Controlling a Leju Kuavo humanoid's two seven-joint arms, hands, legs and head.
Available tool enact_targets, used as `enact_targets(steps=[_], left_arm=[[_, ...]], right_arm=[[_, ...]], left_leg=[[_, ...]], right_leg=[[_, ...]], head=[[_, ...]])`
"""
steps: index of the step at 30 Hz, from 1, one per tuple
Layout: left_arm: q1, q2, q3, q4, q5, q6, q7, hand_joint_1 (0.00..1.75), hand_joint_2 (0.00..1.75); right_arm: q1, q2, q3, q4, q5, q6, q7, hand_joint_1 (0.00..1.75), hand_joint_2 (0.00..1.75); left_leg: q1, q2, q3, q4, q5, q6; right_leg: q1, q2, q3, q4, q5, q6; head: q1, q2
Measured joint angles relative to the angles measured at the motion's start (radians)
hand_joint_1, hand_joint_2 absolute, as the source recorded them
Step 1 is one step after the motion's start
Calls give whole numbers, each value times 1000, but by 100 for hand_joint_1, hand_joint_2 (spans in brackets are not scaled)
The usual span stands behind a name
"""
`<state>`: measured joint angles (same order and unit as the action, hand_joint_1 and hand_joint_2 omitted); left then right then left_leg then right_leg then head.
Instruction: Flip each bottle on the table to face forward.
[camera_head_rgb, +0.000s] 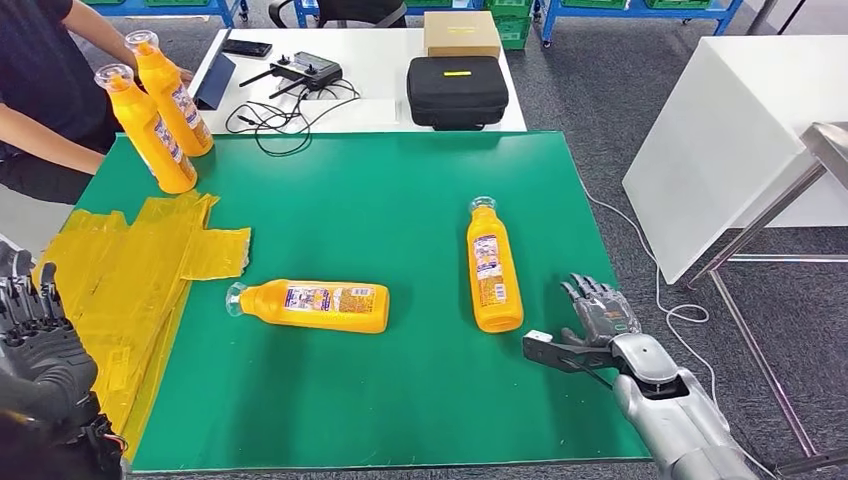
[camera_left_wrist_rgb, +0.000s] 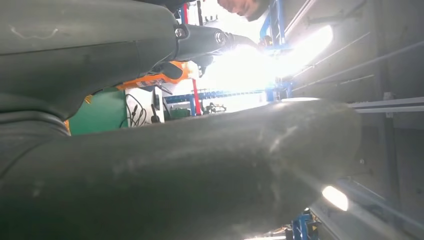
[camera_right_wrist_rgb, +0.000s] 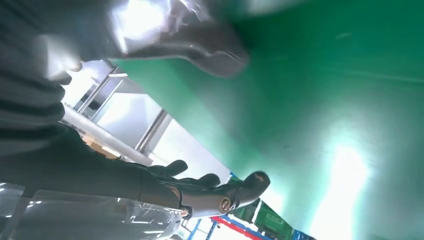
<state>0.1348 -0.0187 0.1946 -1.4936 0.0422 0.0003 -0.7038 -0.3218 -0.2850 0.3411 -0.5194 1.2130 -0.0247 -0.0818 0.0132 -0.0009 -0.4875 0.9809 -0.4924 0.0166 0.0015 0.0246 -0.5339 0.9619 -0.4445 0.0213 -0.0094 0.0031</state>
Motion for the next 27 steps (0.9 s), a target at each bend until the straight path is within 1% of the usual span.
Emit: enact_targets(steps=[5, 8, 9, 11, 13, 16, 18, 19, 23, 25, 27], left_arm=[[32, -7, 6, -20, -18, 8, 0, 0, 0], [66, -19, 17, -47, -30, -2, 0, 0, 0], [76, -24, 22, -56, -35, -10, 0, 0, 0], [94, -33, 38, -72, -44, -31, 0, 0, 0], [106, -43, 56, -83, -57, -51, 0, 0, 0], [109, -55, 70, -93, -77, -68, 0, 0, 0], [108, -59, 71, -96, -83, -74, 0, 0, 0], [106, -60, 71, -96, -84, -76, 0, 0, 0], [92, -59, 71, -96, -84, -73, 0, 0, 0], [83, -59, 70, -96, -82, -70, 0, 0, 0], [76, -59, 70, -96, -78, -65, 0, 0, 0]], right_arm=[[11, 37, -2, -18, 33, -14, 14, 0, 0], [42, 38, -6, -70, 37, -21, 8, 0, 0], [65, 32, -12, -112, 31, -18, 5, 0, 0], [128, 18, -39, -243, 4, -2, -2, 0, 0], [189, 10, -82, -406, -39, 16, -16, 0, 0], [248, 1, -160, -630, -103, 37, -50, 0, 0], [272, -25, -208, -748, -166, 61, -78, 0, 0], [285, -47, -234, -802, -214, 80, -96, 0, 0], [350, -170, -388, -1013, -438, 171, -175, 0, 0], [374, -216, -472, -1097, -532, 208, -205, 0, 0], [379, -246, -537, -1152, -602, 233, -221, 0, 0]], left_leg=[[0, 1, -3, 0, 0, 0], [0, -2, -7, 0, 1, 0], [0, -5, -9, 0, 1, -1], [0, -8, -14, 0, 2, 0], [0, -9, -18, 0, 2, 0], [-1, -9, -20, 0, 2, 0], [-2, -9, -21, 0, 2, 0], [-3, -9, -21, 0, 2, 0], [-5, -9, -22, 1, 2, 1], [-5, -8, -22, 1, 2, 1], [-5, -7, -23, 1, 1, 1]], right_leg=[[0, 1, -4, 0, 0, 0], [0, -2, -7, 0, 0, 0], [0, -5, -8, 1, 0, 0], [0, -9, -11, 1, 0, 0], [-1, -10, -14, 1, 0, 0], [-2, -10, -18, 1, 0, 0], [-2, -10, -19, 1, 0, 0], [-2, -10, -20, 1, 0, 1], [-5, -11, -20, 1, 0, 1], [-5, -10, -20, 1, 0, 1], [-5, -9, -20, 1, 0, 1]], head=[[0, 0], [0, 0], [0, 0], [0, 0], [0, 0], [0, 0], [0, 0], [0, 0], [0, 0], [0, 0], [0, 0]])
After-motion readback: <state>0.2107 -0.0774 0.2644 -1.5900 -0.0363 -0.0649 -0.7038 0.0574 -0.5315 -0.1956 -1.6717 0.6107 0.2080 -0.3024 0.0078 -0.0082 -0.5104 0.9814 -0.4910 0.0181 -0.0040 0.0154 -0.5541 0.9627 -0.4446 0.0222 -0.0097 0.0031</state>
